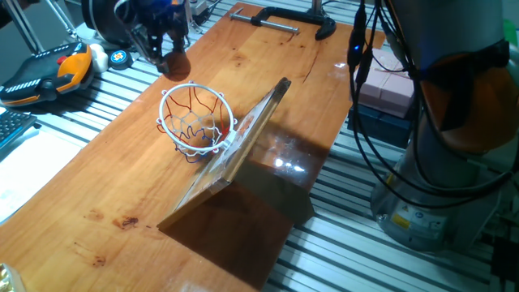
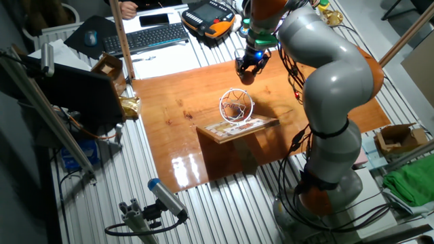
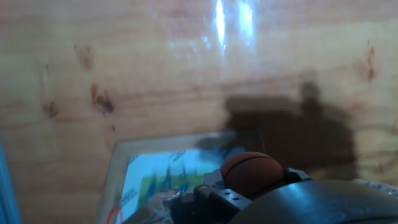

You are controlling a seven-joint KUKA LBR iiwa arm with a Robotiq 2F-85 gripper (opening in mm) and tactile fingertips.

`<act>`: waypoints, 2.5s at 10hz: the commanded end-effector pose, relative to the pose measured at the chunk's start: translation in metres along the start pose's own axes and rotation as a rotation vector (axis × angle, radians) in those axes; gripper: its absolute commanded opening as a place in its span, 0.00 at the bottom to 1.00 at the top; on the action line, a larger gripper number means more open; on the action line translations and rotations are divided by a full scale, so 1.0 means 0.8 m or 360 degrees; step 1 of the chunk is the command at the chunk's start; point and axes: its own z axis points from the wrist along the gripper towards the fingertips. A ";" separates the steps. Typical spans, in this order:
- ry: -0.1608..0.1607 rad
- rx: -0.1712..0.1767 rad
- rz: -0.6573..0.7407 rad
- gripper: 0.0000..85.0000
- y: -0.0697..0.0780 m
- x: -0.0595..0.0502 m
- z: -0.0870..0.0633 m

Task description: Grab a basketball, release it and shoot it into the basket

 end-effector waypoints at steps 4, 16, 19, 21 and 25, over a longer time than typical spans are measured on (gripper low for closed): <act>0.0047 -0.0004 0.0020 0.01 0.007 0.029 -0.012; 0.0108 -0.0025 0.0249 0.01 0.032 0.092 -0.006; 0.0074 -0.0090 0.0388 0.01 0.043 0.098 0.007; 0.0062 -0.0122 0.0434 0.01 0.043 0.098 0.007; 0.0044 -0.0153 0.0485 0.01 0.047 0.099 0.013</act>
